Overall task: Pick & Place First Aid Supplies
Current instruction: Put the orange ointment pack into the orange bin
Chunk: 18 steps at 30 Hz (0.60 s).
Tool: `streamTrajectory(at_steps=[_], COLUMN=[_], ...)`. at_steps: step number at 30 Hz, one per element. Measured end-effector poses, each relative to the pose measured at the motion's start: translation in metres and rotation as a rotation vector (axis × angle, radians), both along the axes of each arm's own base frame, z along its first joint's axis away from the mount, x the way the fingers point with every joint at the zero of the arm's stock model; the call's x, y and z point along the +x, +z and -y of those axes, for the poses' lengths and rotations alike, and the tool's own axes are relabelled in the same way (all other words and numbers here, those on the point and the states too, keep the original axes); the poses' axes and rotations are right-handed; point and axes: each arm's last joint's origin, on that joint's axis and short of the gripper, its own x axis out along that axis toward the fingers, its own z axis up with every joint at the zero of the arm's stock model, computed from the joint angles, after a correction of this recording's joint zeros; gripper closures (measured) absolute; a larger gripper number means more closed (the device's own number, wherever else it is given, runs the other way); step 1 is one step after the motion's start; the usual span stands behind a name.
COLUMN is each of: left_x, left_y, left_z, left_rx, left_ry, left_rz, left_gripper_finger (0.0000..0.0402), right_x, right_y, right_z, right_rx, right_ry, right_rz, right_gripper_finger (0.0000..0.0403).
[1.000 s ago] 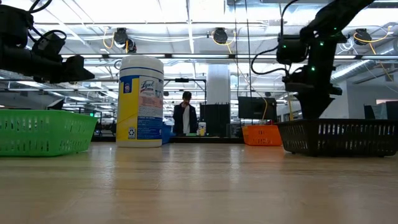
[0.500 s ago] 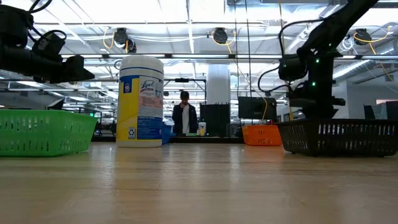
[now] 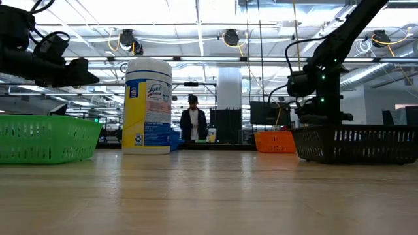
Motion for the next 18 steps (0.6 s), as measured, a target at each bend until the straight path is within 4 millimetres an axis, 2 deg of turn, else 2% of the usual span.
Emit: streamTrajectory(at_steps=[4, 10, 18], left_x=[0.0000, 0.0000, 0.0000], left_y=[0.0000, 0.0000, 0.0000], left_z=[0.0000, 0.0000, 0.0000], left_rx=[0.000, 0.000, 0.000], left_ry=[0.000, 0.000, 0.000], left_rz=[0.000, 0.000, 0.000], left_gripper_finger=[0.0128, 0.0128, 0.0128], right_x=[0.0001, 0.0001, -0.0011], right_y=[-0.0001, -0.0016, -0.0034], right_z=[0.0001, -0.0013, -0.0038], right_rx=[0.000, 0.023, 0.048], right_ry=[0.000, 0.005, -0.061], right_rz=[0.000, 0.023, 0.038], right_gripper_finger=[0.0293, 0.0389, 0.0399])
